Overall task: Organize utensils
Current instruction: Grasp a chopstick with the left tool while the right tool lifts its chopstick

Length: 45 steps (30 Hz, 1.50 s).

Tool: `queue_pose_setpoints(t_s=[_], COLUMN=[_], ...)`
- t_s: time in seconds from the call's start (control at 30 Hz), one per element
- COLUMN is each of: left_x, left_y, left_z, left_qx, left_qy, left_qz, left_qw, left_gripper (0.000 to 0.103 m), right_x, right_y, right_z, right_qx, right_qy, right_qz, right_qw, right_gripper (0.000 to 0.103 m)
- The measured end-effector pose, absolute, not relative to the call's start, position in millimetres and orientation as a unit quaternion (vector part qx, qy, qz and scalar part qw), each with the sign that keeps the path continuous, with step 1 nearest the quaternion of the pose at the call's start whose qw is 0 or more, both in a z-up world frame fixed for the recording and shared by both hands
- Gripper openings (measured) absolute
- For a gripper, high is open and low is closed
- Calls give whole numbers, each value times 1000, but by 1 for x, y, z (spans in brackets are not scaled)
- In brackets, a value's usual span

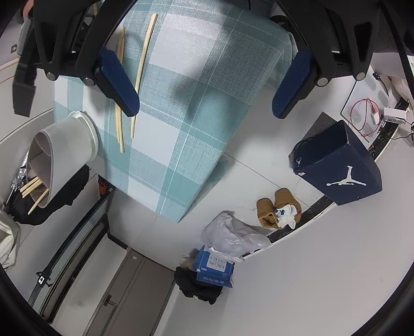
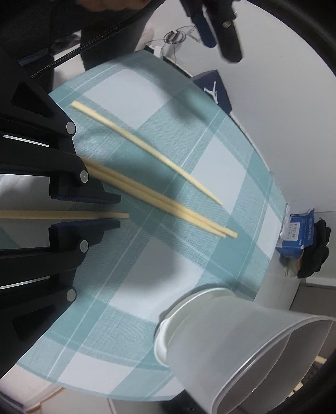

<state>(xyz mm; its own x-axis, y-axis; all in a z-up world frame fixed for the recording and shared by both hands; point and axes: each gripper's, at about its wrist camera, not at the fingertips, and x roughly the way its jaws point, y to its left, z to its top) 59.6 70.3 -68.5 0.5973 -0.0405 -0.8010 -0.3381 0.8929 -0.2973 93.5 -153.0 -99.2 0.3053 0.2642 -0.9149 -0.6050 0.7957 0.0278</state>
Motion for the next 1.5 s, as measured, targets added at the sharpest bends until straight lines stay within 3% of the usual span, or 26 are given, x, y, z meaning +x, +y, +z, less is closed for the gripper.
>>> queue_pose_setpoints(t_s=[0.07,0.37,0.57,0.8,1.0,1.17,1.27,1.33,1.37,1.5], left_x=[61,85,102,128,147,157,159,158,160,160], left_y=[67,27,-2,-15,-18,-30,-42,-44,-46,-43], left_z=[-71,-88,-88,-99,-108,-103,-100,-99,-98,-99], left_qx=[-209,-161,-82,-35,10,2,2,-11,-18,-50], left_qy=[444,520,543,568,591,592,591,587,586,575], left_qz=[86,5,-18,-2,5,-21,-29,-28,-29,-22], left_qw=[867,839,836,822,806,805,806,809,810,816], left_gripper=[101,101,101,100,92,61,37,11,5,1], right_x=[94,108,121,125,125,117,121,125,123,121], right_y=[-153,-183,-232,-273,-294,-320,-322,-319,-318,-310], right_z=[-101,-74,-32,-23,-15,-7,-8,-13,-11,-6], right_qx=[-151,-36,61,130,141,157,167,169,167,159], right_qy=[516,483,430,417,407,396,394,394,392,387], right_qz=[281,282,270,258,246,238,237,240,242,251], right_qw=[795,828,859,862,868,873,872,871,872,873], right_gripper=[4,4,4,4,4,4,4,4,4,4])
